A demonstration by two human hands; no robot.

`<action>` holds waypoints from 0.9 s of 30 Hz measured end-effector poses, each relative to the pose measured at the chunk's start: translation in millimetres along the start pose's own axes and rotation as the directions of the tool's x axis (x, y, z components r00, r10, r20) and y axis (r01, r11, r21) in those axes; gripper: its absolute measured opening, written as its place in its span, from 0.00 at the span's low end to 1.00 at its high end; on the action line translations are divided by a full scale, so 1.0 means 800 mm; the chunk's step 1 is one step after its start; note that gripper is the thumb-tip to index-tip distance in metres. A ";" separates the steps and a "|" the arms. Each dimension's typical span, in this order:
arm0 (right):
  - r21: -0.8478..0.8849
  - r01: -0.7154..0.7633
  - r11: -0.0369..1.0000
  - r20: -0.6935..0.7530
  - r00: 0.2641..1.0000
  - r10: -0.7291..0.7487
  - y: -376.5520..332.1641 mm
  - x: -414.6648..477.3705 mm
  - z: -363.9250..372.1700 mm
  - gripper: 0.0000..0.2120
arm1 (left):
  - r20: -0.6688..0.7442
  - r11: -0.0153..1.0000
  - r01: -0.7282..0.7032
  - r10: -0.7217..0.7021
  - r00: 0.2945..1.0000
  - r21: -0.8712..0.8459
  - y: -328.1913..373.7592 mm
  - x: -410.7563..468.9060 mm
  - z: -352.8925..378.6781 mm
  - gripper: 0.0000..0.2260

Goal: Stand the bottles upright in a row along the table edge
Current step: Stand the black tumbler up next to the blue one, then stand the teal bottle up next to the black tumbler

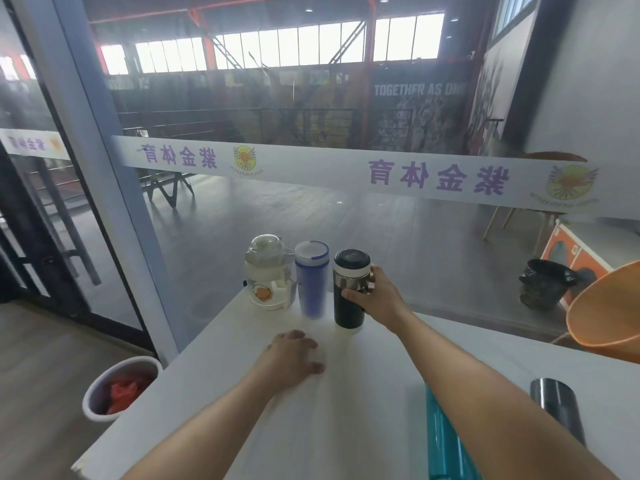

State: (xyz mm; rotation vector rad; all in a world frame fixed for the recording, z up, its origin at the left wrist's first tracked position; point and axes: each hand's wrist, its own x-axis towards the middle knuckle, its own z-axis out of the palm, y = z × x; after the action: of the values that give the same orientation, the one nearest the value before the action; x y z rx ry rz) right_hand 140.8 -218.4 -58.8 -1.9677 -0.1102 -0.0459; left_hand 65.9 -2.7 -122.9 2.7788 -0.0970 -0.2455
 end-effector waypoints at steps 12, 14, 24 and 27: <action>-0.280 -0.069 0.958 0.055 0.995 0.087 -0.004 -0.030 -0.067 0.29 | -0.030 0.995 -0.065 0.063 0.998 -0.069 0.063 -0.015 0.003 0.21; -0.414 -0.050 0.909 0.022 0.998 0.065 -0.002 -0.055 -0.106 0.15 | -0.004 0.988 -0.089 0.089 0.996 -0.123 0.102 -0.020 0.011 0.20; -0.501 -0.235 0.833 -0.060 0.969 0.238 0.041 -0.189 -0.190 0.12 | 0.243 0.966 0.053 0.011 0.970 -0.254 0.266 -0.094 0.061 0.29; -0.497 -0.285 0.820 -0.066 0.954 0.292 0.050 -0.213 -0.190 0.13 | 0.252 0.949 0.085 -0.005 0.968 -0.305 0.279 -0.108 0.068 0.28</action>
State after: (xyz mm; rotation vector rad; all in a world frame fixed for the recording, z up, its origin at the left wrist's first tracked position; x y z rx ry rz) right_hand -21.8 -383.4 -50.2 -2.4891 0.2189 0.1538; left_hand -37.1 -221.4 -82.2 2.4234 -0.0500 -0.5702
